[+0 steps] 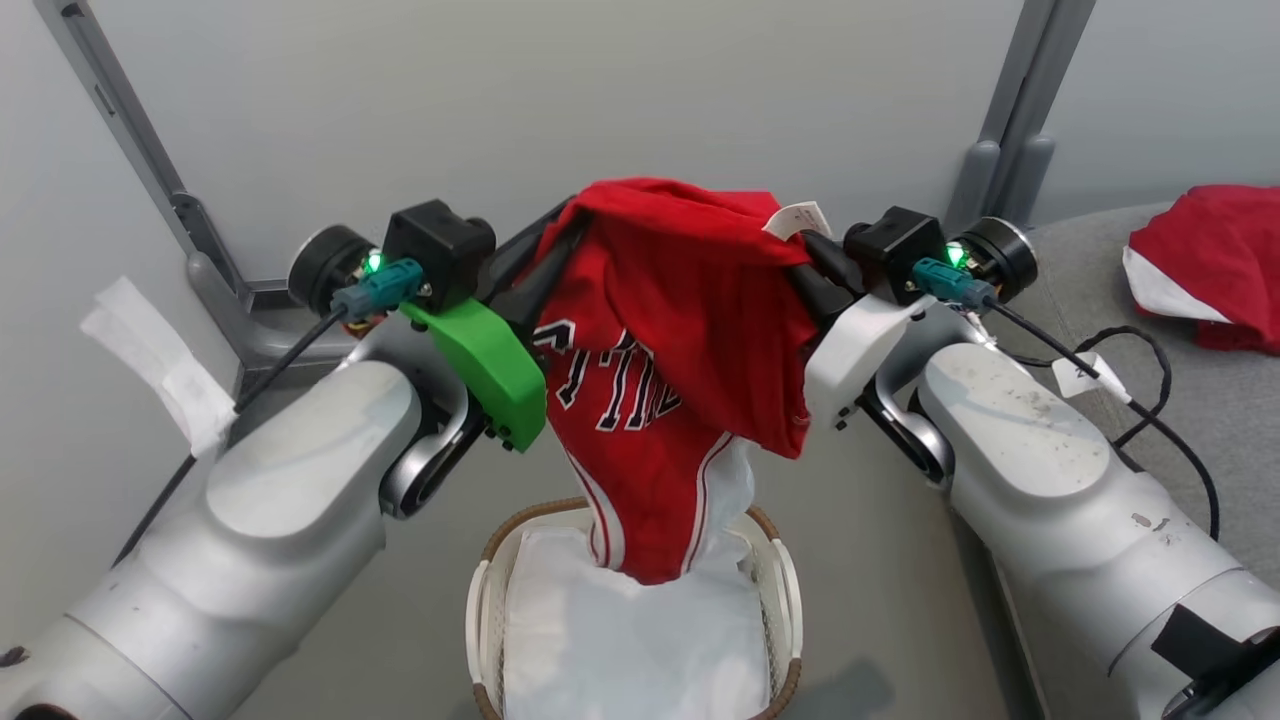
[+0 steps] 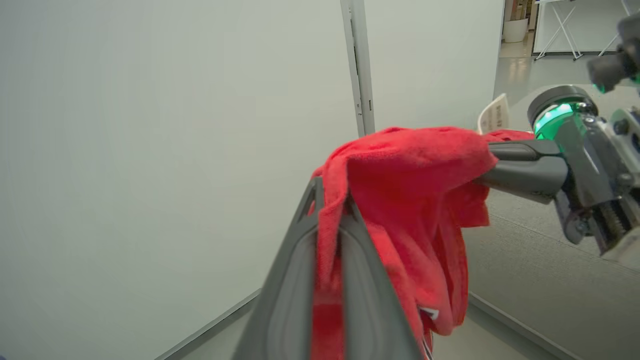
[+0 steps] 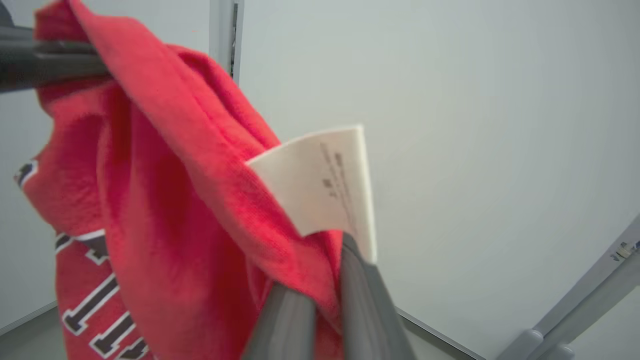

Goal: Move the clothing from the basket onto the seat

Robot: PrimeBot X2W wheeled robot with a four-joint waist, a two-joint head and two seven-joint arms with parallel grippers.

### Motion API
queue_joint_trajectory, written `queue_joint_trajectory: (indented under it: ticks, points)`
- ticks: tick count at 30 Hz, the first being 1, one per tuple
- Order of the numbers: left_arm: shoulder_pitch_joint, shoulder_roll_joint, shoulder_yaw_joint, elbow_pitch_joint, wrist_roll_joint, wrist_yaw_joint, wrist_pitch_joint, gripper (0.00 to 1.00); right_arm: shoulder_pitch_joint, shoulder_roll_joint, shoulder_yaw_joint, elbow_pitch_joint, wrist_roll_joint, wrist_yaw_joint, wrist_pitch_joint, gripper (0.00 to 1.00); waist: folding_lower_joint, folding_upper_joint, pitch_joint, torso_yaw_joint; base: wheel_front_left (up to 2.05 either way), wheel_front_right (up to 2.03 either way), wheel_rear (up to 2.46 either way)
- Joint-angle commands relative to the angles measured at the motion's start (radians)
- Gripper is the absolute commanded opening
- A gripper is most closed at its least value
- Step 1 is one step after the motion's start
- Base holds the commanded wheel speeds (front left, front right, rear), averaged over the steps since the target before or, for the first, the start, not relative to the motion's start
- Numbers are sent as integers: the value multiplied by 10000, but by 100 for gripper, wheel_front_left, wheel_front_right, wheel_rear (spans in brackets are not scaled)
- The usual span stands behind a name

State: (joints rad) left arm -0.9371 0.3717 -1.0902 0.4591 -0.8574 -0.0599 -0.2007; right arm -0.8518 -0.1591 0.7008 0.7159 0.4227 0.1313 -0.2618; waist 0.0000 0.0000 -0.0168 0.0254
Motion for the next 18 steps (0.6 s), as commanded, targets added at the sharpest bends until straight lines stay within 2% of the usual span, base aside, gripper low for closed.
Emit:
queue_joint_trajectory:
  ticks: [1,2,11,18]
  points:
    - [289,60,7,35,-34,101,-113,89,-147,-117,-84,-57,-33,-11,-48,0,0,0,27,-113,0,0,0]
    - [434,57,15,62,-70,112,-178,100,-156,-208,-150,-59,-57,-11,-48,0,0,0,39,-162,0,0,0]
    - [1701,-350,162,-15,27,218,-602,100,-210,-772,-780,-109,-271,-11,-48,0,0,0,187,-790,0,0,0]
    - [2588,-753,427,-471,691,326,-644,100,-42,-1330,-1279,-214,-469,-11,-48,0,0,0,460,-1661,0,0,0]
